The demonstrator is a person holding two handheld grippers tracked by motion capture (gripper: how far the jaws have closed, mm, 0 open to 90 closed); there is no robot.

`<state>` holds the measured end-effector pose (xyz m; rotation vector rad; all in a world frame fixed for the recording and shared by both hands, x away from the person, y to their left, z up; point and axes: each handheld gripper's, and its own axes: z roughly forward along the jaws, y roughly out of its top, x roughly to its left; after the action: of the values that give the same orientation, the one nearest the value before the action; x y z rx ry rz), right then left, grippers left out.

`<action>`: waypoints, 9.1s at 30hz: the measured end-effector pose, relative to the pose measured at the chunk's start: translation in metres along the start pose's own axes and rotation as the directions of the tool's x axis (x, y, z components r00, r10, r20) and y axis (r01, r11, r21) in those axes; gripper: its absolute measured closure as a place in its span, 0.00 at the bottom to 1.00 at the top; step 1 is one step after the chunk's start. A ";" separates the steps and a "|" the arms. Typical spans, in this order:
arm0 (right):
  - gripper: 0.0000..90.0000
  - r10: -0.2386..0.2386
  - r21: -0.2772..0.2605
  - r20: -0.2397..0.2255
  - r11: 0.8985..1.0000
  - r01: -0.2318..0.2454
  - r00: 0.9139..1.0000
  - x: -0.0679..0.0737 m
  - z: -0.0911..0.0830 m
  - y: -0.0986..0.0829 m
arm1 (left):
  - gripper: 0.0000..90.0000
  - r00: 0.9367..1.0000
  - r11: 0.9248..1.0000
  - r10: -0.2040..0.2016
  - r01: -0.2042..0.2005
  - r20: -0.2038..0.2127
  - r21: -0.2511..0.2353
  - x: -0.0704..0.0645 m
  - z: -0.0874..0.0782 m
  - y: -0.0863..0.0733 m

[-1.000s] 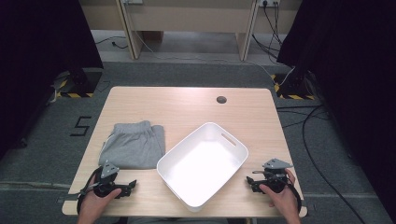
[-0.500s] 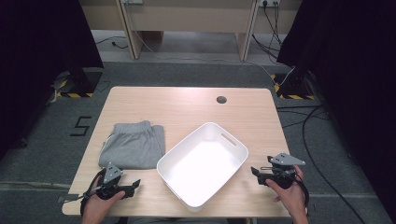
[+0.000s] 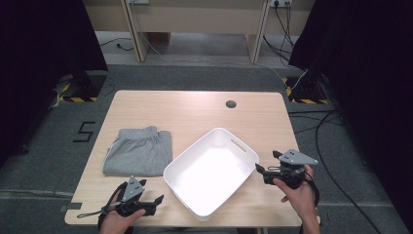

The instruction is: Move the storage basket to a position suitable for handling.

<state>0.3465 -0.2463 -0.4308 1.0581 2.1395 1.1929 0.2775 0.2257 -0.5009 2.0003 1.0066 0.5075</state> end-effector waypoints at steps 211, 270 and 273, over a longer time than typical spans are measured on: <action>0.25 -0.043 0.120 -0.115 0.991 0.057 0.992 0.044 0.065 -0.030 | 0.31 0.972 0.991 -0.109 0.124 -0.209 0.059 0.087 0.041 0.007; 0.26 -0.100 0.070 -0.276 0.990 0.123 0.956 0.114 0.101 -0.008 | 0.34 0.972 0.991 -0.134 0.133 -0.191 -0.017 0.039 -0.042 -0.027; 0.26 -0.116 0.070 -0.285 0.988 0.141 0.952 0.120 0.106 -0.006 | 0.33 0.968 0.992 -0.126 0.119 -0.216 -0.049 0.042 -0.049 -0.024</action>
<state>0.3468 -0.0990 -0.4940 0.8087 2.4576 1.2572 0.2589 0.2916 -0.4924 1.8658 1.2383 0.6838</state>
